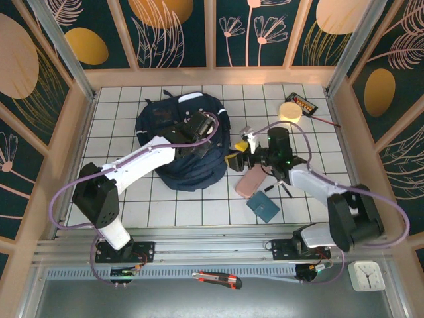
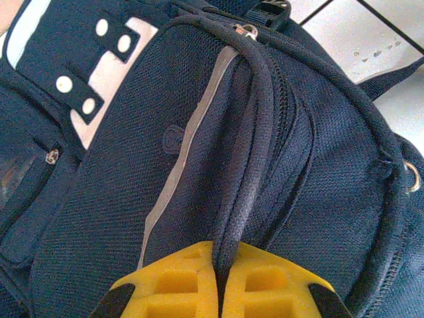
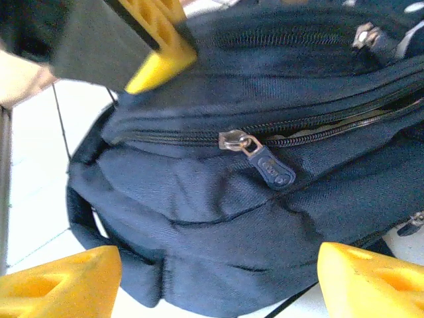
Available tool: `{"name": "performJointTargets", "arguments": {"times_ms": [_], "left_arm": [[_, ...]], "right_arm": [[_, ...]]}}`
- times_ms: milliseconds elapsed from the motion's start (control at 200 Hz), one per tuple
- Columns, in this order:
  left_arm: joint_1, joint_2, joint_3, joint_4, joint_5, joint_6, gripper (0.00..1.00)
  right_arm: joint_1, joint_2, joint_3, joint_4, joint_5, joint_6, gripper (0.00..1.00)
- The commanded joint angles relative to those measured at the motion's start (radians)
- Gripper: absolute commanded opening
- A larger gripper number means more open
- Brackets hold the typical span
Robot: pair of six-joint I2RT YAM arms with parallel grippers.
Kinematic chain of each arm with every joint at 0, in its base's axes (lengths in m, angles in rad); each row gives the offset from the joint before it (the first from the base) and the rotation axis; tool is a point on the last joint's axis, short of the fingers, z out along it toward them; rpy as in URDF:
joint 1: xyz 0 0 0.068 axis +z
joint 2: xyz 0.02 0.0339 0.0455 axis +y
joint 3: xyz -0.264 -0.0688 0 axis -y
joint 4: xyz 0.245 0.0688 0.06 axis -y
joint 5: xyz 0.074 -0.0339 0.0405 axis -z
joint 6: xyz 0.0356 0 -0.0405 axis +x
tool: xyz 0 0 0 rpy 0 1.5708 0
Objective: Pack the student bag
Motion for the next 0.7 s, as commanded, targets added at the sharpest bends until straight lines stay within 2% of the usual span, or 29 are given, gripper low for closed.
{"name": "performJointTargets", "arguments": {"times_ms": [0,135,275,450,646,696], "left_arm": [[0.003,-0.031,0.032,0.034,0.015,0.019,0.0],[0.003,-0.018,0.046,0.03,0.017,0.022,0.0],[0.003,-0.017,0.04,0.032,0.019,0.021,0.0],[0.003,-0.026,0.023,0.039,0.003,0.03,0.0],[0.002,-0.029,0.019,0.034,-0.004,0.032,0.0],[0.003,-0.028,0.02,0.034,-0.005,0.033,0.0]], "right_arm": [[0.045,0.065,0.07,0.06,0.002,-0.132,0.77],[0.062,0.119,0.106,0.085,0.053,-0.132,0.71],[0.066,0.114,0.099,0.124,0.118,-0.139,0.71],[0.057,0.144,0.121,0.13,0.132,-0.147,0.7],[0.044,0.185,0.144,0.14,0.108,-0.146,0.61],[0.039,0.199,0.155,0.129,0.094,-0.153,0.55]]}}
